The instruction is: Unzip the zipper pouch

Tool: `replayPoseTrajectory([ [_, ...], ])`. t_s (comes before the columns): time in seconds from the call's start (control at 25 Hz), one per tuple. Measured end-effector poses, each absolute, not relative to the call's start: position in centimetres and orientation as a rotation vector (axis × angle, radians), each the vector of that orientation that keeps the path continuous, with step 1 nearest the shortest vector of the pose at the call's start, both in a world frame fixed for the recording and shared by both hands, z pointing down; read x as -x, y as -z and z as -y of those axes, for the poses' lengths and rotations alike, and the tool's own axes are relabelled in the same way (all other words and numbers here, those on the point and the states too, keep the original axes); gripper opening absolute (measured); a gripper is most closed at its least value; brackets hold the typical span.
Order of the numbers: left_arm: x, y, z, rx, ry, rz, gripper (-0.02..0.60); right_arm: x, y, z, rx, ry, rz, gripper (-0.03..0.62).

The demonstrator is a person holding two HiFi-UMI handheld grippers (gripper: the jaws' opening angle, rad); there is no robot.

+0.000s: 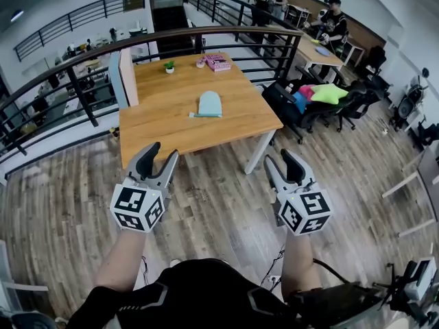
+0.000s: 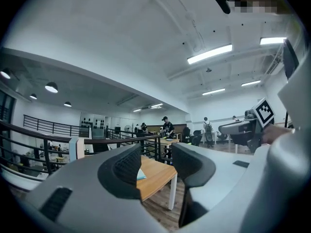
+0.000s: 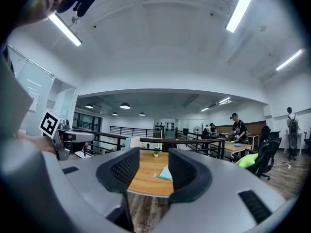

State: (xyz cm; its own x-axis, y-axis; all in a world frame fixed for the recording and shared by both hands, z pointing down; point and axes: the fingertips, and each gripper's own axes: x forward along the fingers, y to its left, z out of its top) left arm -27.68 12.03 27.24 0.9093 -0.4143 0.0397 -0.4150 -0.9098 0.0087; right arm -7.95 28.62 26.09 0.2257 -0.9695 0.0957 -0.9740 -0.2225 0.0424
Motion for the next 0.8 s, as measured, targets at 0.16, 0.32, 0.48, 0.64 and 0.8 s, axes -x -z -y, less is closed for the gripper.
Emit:
replayPoseTrajectory([
  [0.16, 26.8, -27.4, -13.0, -3.071, -0.069, 0.638, 0.23, 7.5, -26.2, -29.5, -2.386, -0.073, 1.916, 0.233],
  [0.32, 25.4, -27.3, -14.1, -3.089, -0.044, 0.614, 0.239, 6.4, -26.6, -30.5, -2.387, -0.086, 1.911, 0.261],
  [0.48, 23.5, -27.7, -14.8, -3.071, -0.071, 0.611, 0.239, 4.8, -26.7, -31.8, -2.392, -0.084, 1.916, 0.273],
  [0.64, 21.5, -27.9, -15.9, -3.082, -0.094, 0.619, 0.239, 3.2, -26.7, -33.0, -2.375, -0.073, 1.937, 0.273],
  [0.8, 19.6, -28.2, -16.8, -3.085, -0.109, 0.636, 0.239, 1.7, -27.4, -33.9, -2.352, -0.08, 1.97, 0.272],
])
